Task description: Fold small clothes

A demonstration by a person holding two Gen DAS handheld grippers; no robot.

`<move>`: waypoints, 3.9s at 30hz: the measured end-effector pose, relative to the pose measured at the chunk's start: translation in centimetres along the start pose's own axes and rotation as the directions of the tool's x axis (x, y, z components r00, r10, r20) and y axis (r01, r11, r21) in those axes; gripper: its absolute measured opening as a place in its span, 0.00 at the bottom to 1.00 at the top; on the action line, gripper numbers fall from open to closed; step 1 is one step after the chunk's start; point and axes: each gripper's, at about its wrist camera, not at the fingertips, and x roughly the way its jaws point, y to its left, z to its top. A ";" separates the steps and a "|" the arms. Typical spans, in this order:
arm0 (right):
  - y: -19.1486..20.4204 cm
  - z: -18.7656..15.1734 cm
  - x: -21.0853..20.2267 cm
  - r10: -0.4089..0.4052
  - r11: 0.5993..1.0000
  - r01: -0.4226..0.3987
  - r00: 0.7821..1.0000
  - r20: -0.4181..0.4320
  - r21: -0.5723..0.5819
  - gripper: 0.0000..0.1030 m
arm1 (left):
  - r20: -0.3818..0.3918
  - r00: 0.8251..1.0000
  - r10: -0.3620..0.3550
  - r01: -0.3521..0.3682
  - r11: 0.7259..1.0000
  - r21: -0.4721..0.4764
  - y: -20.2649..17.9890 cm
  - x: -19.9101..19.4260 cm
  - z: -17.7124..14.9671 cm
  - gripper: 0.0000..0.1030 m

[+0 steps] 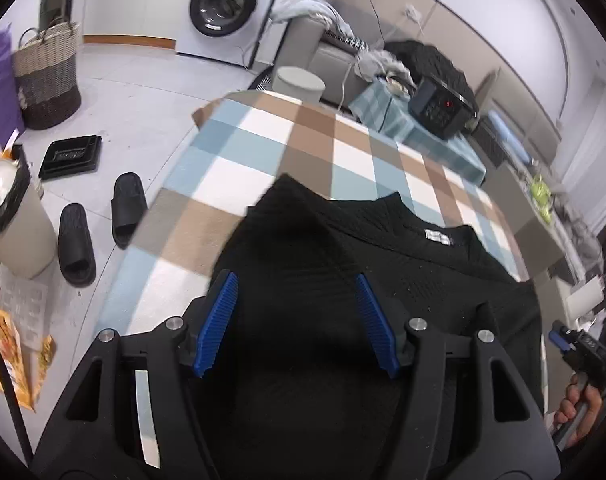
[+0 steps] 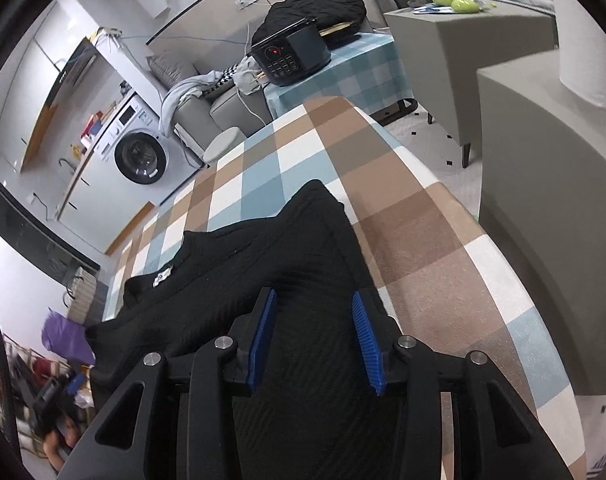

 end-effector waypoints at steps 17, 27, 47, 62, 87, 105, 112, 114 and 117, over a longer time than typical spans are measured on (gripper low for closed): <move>1.9 -1.0 -1.0 0.018 0.999 -0.019 1.000 -0.022 -0.049 0.39 | -0.008 1.000 0.025 -0.026 0.991 -0.128 0.7 5.4 3.7 0.00; 2.8 -0.4 0.2 -0.003 0.998 0.000 0.999 -0.038 -0.062 0.39 | -0.087 0.996 -0.017 0.005 0.991 -0.132 0.3 4.8 4.6 0.09; 8.8 -0.4 9.0 -0.304 0.901 0.278 0.952 -0.029 -0.332 0.08 | -0.044 0.977 0.208 -0.191 0.950 0.246 -4.6 6.7 1.0 0.05; 6.6 2.2 5.4 -0.115 0.970 0.127 0.991 0.067 -0.207 0.01 | 0.086 0.996 0.000 0.000 1.000 0.000 -2.2 2.5 3.5 0.02; 7.0 3.2 10.1 -0.201 0.965 0.193 0.979 -0.026 -0.176 0.39 | 0.142 0.990 -0.021 0.042 0.988 -0.146 1.0 2.0 4.2 0.02; 5.3 6.0 7.0 -0.186 0.977 0.188 0.982 0.030 -0.098 0.14 | 0.079 0.997 0.012 -0.001 0.991 -0.137 1.4 2.6 3.5 0.02; 7.5 3.9 10.3 -0.209 0.955 0.197 0.977 -0.033 -0.223 0.44 | -0.008 0.997 0.080 -0.080 0.993 -0.085 0.9 5.4 2.7 0.02; 8.2 3.5 11.5 -0.250 0.933 0.230 0.968 -0.038 -0.278 0.44 | -0.010 0.997 0.080 -0.081 0.994 -0.079 1.0 5.7 2.8 0.02; 9.1 2.9 11.8 -0.300 0.894 0.284 0.954 0.009 -0.346 0.26 | -0.011 0.997 0.077 -0.078 0.994 -0.078 0.9 5.8 2.7 0.02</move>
